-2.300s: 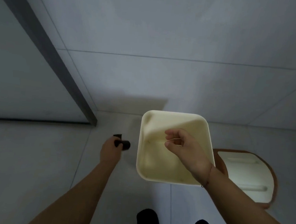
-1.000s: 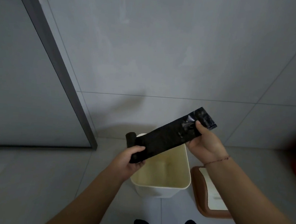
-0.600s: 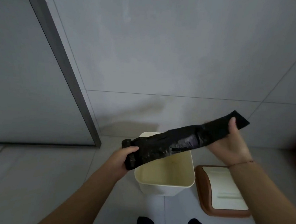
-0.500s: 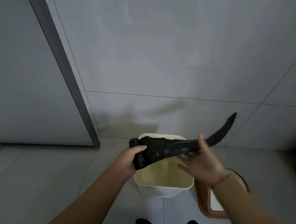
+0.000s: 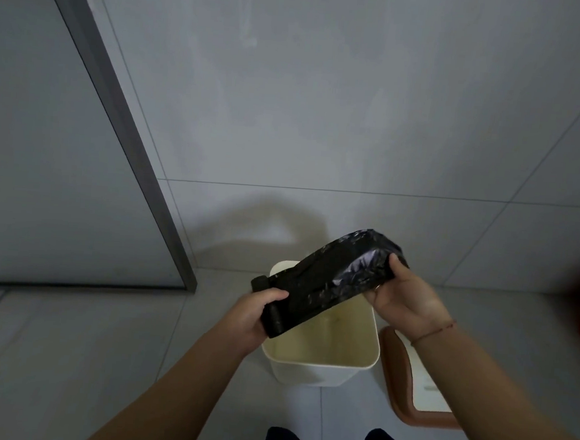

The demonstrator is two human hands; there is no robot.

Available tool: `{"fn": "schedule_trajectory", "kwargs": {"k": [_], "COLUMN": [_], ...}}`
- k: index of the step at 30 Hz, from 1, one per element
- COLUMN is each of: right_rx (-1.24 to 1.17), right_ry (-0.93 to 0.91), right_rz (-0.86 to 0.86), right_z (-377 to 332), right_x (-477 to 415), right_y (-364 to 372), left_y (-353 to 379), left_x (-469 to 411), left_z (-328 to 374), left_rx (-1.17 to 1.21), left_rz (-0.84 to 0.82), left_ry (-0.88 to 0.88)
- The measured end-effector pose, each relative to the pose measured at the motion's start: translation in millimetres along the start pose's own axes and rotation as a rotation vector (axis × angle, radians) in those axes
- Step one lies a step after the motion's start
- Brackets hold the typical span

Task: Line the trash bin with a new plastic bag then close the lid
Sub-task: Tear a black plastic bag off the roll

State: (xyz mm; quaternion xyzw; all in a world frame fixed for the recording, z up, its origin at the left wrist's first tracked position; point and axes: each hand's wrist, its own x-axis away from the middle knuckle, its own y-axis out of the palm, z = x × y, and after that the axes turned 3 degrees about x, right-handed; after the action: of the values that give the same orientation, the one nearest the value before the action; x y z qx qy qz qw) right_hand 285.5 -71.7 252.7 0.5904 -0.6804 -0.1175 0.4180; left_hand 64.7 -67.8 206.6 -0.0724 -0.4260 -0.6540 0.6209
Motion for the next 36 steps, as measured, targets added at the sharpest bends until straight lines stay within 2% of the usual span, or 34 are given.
{"fn": "schedule_trajectory", "kwargs": {"k": [13, 23, 26, 29, 33, 36], "right_rx": [-0.09, -0.195, -0.272, -0.18, 0.113, 0.078], "right_ry": [-0.125, -0.216, -0.246, -0.164, 0.166, 0.161], "right_rz": [0.044, 0.207, 0.205, 0.077, -0.11, -0.104], "right_z": [-40, -68, -77, -59, 8, 28], "right_x": [1, 7, 6, 9, 13, 10], "right_y": [-34, -56, -68, -67, -45, -23], "left_y": [-21, -29, -29, -22, 8, 25], "left_x": [-3, 1, 3, 4, 6, 8], "left_z": [17, 27, 27, 23, 15, 10], "left_rx": [-0.103, -0.153, -0.147, -0.101, -0.025, -0.086], "left_rz": [0.029, 0.084, 0.095, 0.032, -0.084, -0.145], "left_ry": [0.149, 0.129, 0.105, 0.079, 0.058, 0.118]}}
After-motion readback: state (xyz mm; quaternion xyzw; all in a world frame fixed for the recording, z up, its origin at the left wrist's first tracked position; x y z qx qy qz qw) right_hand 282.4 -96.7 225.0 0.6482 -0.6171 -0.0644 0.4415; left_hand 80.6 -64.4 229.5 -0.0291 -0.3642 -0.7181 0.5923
